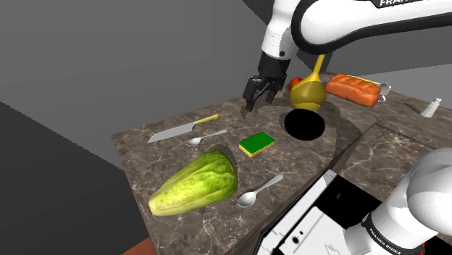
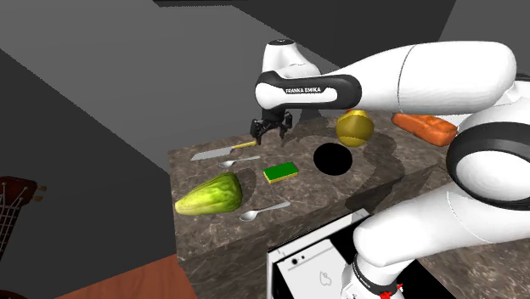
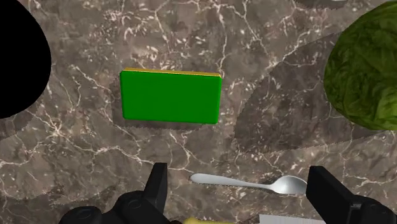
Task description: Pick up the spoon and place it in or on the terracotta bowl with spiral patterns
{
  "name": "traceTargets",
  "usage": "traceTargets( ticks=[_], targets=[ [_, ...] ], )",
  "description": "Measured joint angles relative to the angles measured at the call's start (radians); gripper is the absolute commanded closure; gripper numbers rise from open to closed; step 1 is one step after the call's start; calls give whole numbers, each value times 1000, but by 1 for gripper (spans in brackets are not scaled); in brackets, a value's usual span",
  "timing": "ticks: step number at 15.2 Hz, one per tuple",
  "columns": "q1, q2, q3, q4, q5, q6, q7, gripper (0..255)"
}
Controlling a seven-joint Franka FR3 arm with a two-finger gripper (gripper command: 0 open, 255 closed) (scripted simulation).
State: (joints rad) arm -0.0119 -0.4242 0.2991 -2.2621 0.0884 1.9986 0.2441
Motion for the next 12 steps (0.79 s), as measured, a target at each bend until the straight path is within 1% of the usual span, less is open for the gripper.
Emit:
traceTargets(
  ticks=[6, 8, 12],
  targets=[
    [-15, 221, 85, 100, -78, 112, 130, 0],
    [-15, 312, 114, 145, -123, 149, 191, 0],
    [-5, 477, 139, 249, -221, 186, 289, 0]
  ],
)
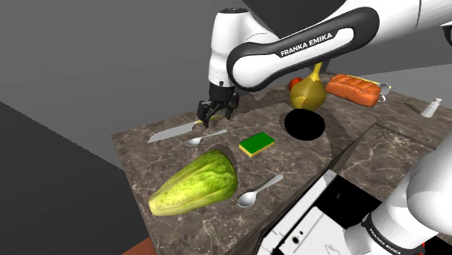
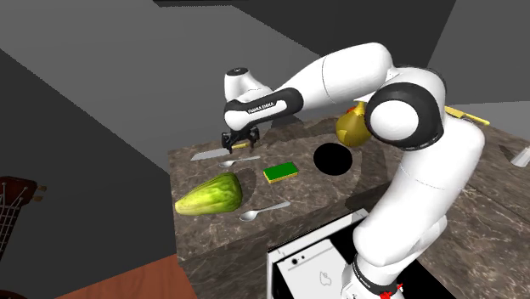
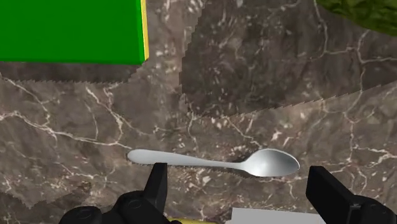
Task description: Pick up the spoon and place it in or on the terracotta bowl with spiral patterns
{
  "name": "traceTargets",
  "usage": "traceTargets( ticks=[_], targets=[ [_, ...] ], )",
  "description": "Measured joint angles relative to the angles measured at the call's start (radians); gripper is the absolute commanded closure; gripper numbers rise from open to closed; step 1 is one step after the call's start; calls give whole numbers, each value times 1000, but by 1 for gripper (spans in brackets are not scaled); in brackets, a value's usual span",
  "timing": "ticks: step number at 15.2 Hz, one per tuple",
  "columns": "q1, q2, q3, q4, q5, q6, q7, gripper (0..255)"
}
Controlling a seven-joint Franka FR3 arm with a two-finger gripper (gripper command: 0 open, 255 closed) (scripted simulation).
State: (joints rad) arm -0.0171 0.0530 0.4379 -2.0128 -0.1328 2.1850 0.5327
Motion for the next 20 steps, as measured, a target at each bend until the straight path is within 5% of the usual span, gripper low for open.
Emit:
traceTargets(
  ticks=[10, 20],
  targets=[
    [117, 390, -29, 338, -211, -10, 189, 0],
    [130, 461, -51, 340, -247, 54, 213, 0]
  ],
)
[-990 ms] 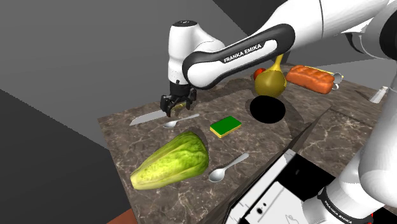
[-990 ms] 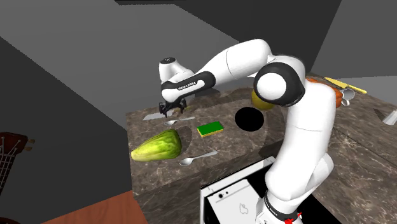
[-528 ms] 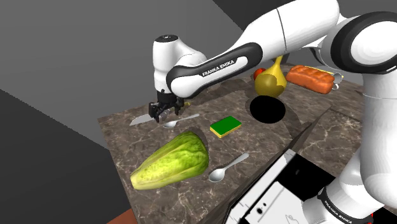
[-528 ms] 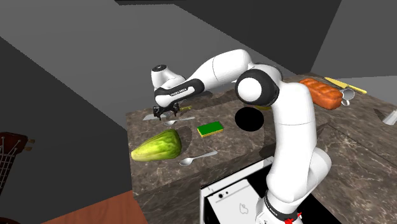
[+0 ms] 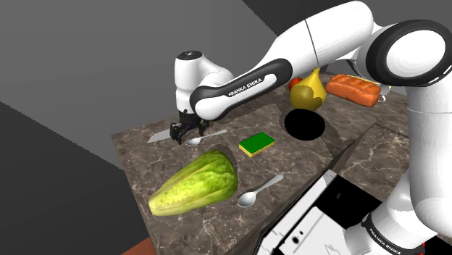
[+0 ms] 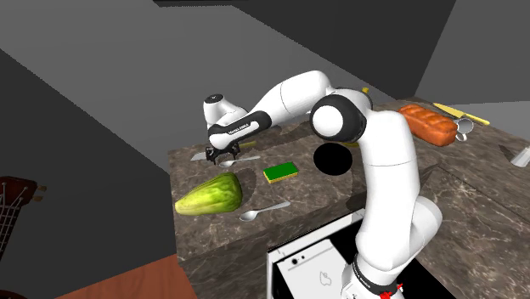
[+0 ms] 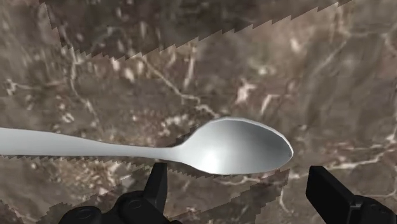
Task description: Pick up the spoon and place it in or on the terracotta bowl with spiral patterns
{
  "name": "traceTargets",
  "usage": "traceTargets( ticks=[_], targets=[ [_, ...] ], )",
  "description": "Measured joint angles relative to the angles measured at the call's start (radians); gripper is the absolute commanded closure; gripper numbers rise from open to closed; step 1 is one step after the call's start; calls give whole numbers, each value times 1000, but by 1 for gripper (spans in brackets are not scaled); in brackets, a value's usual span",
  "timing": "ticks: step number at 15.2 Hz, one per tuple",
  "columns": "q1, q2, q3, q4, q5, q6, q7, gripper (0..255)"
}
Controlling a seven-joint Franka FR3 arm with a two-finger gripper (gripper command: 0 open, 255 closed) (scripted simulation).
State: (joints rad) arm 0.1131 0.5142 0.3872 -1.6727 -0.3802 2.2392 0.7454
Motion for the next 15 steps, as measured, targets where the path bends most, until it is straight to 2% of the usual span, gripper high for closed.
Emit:
traceTargets(
  ticks=[3, 4, 15],
  targets=[
    [0, 1, 0, 1, 0, 1, 0, 0],
    [0, 1, 0, 1, 0, 1, 0, 255],
    [0, -3, 1, 0, 1, -3, -1, 255]
  ],
)
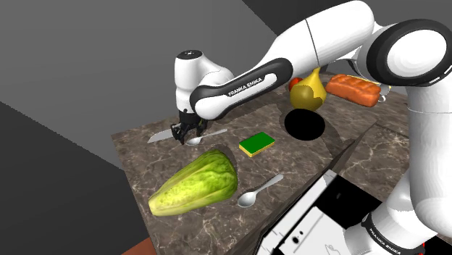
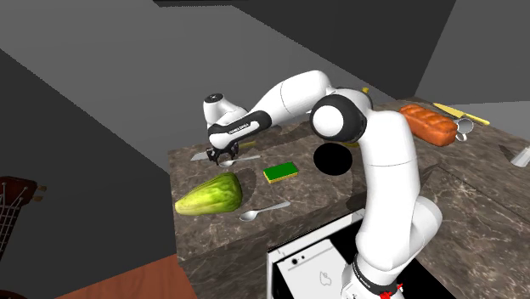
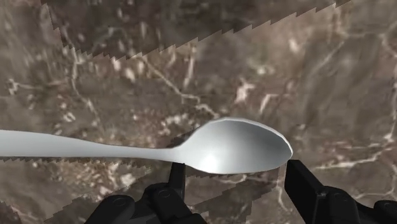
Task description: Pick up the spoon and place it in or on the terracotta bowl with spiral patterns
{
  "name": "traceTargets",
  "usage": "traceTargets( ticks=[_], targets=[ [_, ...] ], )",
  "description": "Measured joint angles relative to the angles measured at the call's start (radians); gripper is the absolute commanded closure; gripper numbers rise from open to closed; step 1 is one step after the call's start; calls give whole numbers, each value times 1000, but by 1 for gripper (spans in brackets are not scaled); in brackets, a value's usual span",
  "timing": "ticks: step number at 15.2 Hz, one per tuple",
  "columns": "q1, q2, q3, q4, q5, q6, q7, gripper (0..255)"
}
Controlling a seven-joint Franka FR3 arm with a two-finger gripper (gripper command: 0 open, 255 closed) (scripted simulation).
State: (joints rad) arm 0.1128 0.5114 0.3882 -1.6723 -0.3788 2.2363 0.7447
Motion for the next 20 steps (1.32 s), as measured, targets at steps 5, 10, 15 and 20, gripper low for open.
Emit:
traceTargets(
  ticks=[5, 10, 15, 20],
  targets=[
    [-4, -23, 9, 27, 17, -46, -16, 255],
    [-10, -53, 19, 50, 37, -98, -33, 255],
    [-11, -77, 27, 84, 53, -153, -47, 255],
    [-12, -94, 33, 127, 67, -210, -63, 255]
  ],
)
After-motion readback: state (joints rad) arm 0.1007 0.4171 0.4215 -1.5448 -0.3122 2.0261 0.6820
